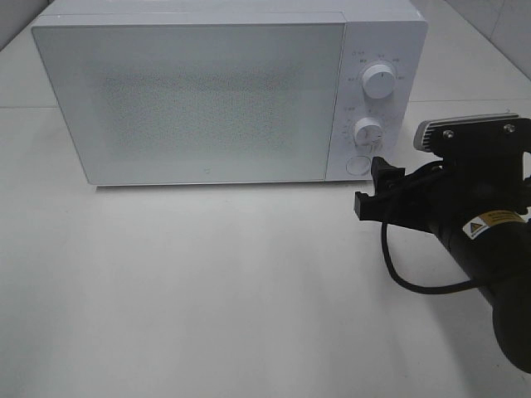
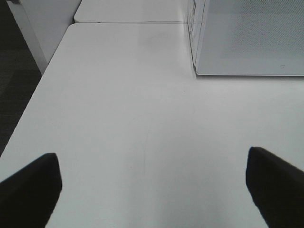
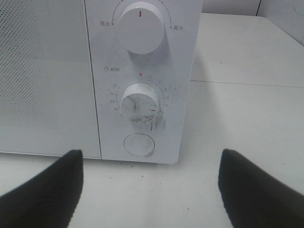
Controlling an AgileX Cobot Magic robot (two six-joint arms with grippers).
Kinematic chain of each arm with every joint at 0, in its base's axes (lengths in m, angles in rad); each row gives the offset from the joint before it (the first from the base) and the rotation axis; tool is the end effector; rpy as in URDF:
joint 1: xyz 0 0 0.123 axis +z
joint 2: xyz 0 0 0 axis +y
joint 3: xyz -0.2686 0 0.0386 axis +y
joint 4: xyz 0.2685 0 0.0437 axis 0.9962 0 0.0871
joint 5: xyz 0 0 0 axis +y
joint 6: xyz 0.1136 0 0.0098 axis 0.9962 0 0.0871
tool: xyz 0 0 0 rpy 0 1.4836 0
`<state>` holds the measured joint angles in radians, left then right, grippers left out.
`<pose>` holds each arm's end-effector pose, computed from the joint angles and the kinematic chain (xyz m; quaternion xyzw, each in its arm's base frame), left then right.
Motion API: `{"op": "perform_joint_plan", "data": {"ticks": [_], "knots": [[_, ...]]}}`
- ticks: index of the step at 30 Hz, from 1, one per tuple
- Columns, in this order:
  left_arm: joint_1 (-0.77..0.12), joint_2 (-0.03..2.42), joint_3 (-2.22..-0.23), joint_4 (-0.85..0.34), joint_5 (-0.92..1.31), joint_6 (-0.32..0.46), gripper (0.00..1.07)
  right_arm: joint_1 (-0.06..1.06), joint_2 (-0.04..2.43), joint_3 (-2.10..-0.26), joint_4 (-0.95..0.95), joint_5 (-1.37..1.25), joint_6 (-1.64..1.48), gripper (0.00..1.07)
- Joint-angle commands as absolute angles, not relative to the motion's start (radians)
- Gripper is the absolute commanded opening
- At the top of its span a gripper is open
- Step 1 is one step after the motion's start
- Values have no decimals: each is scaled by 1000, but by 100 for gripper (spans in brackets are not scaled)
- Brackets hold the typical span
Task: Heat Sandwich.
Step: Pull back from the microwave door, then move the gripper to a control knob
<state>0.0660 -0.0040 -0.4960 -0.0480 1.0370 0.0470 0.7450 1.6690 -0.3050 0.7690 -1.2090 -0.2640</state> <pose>0.0487 -0.0015 0.2780 -0.0074 0.8467 0.0061 0.5320 0.2323 0.1134 0.1162 -0.0328 0.7556 -0.0102 0.6541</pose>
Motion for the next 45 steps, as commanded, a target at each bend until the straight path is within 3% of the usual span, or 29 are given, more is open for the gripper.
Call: {"op": "perform_joint_plan", "data": {"ticks": [1,14,20,45], "knots": [[66,-30,-493,-52,1029,46,102,749,1668,-304,768,-1248,-264,76],[66,-30,-493,-52,1029,46,102,745,1668,-350,773,-1211,-264,76],[66,-30,-493,-52,1029,46,102,691,1684,-389,747,-1192,-263,76],[66,-30,-493,-52,1029,46,102,617,1916,-624,673,-1112,-257,76]]}}
